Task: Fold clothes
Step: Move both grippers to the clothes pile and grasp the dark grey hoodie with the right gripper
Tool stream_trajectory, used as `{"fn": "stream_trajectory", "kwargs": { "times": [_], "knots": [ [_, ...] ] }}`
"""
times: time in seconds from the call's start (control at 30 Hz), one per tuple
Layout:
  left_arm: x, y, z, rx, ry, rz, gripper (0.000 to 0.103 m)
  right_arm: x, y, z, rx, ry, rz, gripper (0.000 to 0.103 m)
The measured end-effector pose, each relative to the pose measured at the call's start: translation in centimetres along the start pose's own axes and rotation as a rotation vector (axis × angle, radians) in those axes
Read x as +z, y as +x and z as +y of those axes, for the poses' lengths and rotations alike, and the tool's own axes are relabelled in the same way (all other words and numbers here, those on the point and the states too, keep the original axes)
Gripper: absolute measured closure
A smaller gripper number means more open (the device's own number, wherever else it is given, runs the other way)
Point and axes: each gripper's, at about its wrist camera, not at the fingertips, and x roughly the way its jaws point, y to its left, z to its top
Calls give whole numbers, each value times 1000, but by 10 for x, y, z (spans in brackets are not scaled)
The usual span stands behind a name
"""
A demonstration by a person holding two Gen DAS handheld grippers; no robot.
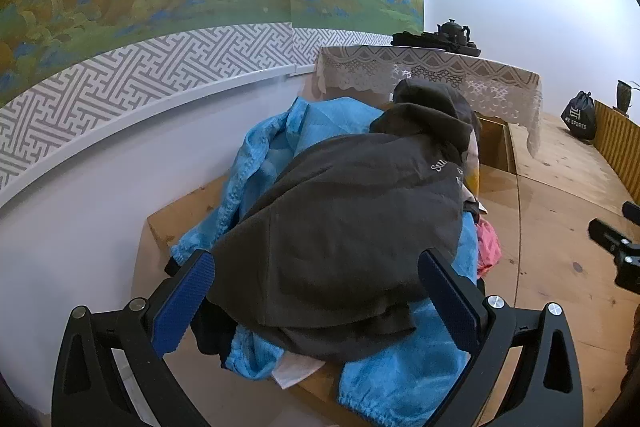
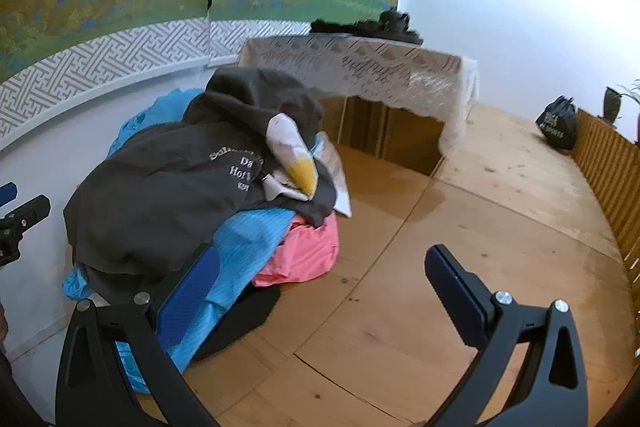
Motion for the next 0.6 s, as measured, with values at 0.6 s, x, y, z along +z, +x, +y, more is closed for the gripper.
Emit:
{"fn": "stream_trajectory", "kwargs": {
  "times": [0.6],
  "knots": [
    [14,15,22,-59,-85,-48,1,28,28,-12,-16,182,-16,0]
  ]
}}
